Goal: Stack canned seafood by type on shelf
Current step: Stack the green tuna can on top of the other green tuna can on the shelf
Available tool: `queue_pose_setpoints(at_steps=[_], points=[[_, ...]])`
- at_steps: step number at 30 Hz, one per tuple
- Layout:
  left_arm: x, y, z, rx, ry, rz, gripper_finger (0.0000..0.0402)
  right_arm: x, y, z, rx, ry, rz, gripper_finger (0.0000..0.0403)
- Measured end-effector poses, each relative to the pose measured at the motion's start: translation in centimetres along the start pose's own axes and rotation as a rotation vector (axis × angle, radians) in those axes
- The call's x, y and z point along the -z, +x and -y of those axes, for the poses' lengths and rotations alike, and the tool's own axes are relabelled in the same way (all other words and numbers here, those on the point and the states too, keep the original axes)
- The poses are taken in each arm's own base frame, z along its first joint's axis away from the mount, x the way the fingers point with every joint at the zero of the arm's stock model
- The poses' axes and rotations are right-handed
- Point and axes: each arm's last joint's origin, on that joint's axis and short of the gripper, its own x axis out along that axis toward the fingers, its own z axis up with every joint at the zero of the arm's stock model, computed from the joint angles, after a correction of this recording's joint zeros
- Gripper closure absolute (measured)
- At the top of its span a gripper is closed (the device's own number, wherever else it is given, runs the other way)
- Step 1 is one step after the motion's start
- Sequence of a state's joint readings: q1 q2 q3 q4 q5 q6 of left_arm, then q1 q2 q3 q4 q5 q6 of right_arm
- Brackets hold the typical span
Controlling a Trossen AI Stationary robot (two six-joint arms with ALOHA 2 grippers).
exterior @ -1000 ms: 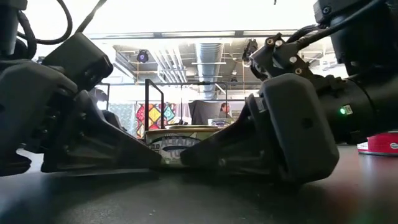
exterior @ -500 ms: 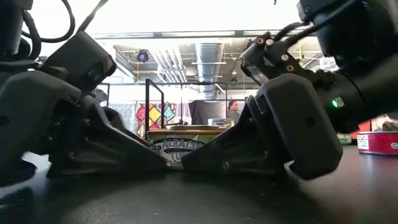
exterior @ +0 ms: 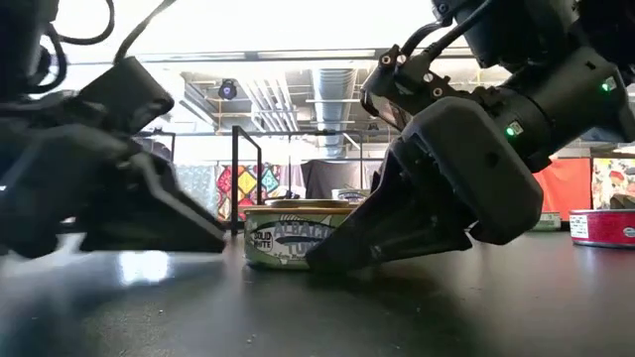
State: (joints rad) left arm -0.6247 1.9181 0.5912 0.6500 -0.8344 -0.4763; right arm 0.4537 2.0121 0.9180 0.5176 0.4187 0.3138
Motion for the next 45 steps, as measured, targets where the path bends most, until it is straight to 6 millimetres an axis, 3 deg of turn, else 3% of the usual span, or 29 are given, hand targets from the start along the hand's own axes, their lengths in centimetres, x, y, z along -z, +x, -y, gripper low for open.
queue_pose_setpoints(at_steps=[5,13,40,45], points=[[-0.2,1.8,-0.6,-0.057,-0.024,-0.004,0.0093,-0.2,0.1,0.2,0.000,0.000,-0.007,0.0003],[-0.5,4.4,0.9,-0.119,0.005,0.022,0.0093,-0.6,0.3,0.1,0.015,-0.003,-0.053,0.0002],[-0.6,4.3,0.8,-0.101,-0.047,0.062,0.0092,-0.9,0.5,0.3,0.034,0.006,-0.054,0.0003],[-0.5,2.9,0.1,-0.073,-0.050,0.057,0.0092,-1.3,0.6,0.2,0.018,0.003,-0.036,0.0004]])
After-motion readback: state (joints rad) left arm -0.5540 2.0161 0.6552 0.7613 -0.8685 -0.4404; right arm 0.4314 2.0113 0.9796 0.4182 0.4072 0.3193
